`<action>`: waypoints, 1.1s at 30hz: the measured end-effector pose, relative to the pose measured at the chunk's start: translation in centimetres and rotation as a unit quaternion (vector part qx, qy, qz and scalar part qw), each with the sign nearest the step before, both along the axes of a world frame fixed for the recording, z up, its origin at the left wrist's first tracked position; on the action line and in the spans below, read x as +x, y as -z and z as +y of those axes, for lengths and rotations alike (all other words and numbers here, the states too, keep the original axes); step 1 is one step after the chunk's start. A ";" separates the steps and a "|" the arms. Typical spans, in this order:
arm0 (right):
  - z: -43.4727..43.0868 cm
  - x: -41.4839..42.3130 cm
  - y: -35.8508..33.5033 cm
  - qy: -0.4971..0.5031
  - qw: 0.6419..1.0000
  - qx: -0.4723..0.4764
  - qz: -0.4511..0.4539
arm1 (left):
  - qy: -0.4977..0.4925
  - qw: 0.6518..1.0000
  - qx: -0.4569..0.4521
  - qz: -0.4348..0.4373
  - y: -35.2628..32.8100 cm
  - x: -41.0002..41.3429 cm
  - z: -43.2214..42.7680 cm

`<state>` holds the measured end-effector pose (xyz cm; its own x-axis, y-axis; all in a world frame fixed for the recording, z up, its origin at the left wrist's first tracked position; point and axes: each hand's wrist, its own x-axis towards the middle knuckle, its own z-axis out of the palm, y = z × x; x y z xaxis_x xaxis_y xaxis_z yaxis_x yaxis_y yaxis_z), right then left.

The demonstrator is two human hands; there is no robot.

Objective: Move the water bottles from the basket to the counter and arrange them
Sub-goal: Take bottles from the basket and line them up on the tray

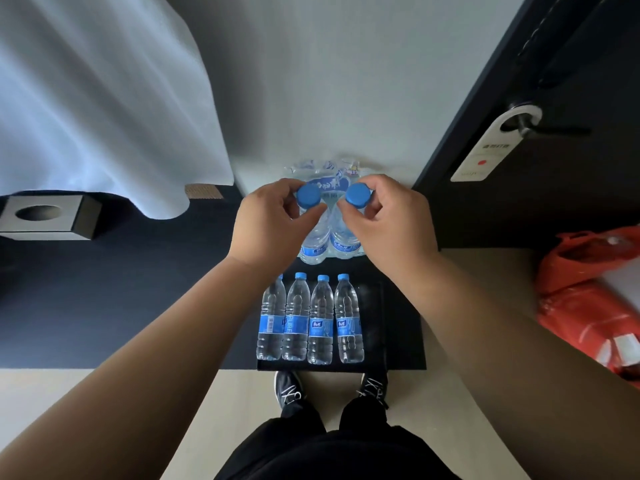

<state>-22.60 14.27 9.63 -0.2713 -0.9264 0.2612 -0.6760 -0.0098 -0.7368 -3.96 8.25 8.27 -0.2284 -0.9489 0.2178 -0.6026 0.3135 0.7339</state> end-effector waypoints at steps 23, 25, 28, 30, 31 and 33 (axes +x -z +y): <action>4.0 2.1 18.3 0.002 0.922 0.384 -0.045 | -0.018 0.902 0.323 -0.285 18.9 -0.1 4.1; 3.6 2.1 19.4 -0.002 0.912 0.410 -0.021 | -0.035 0.904 0.317 -0.287 20.0 -0.4 3.8; 2.9 1.6 21.2 0.012 0.907 0.421 0.014 | -0.056 0.902 0.330 -0.273 21.4 -0.8 3.4; 2.1 1.3 22.3 0.021 0.904 0.426 0.018 | -0.069 0.898 0.343 -0.267 22.3 -0.9 3.1; 1.8 1.1 22.8 0.024 0.901 0.433 0.017 | -0.075 0.895 0.350 -0.266 22.9 -1.0 2.9; 1.1 0.8 24.0 0.023 0.892 0.452 0.021 | -0.083 0.891 0.355 -0.271 24.0 -1.1 2.4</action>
<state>-21.78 15.32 -14.38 -0.3215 -0.7523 -0.5750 -0.6883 0.6027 -0.4037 -5.03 10.69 -15.69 0.0399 -0.8342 -0.5500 -0.9238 -0.2405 0.2978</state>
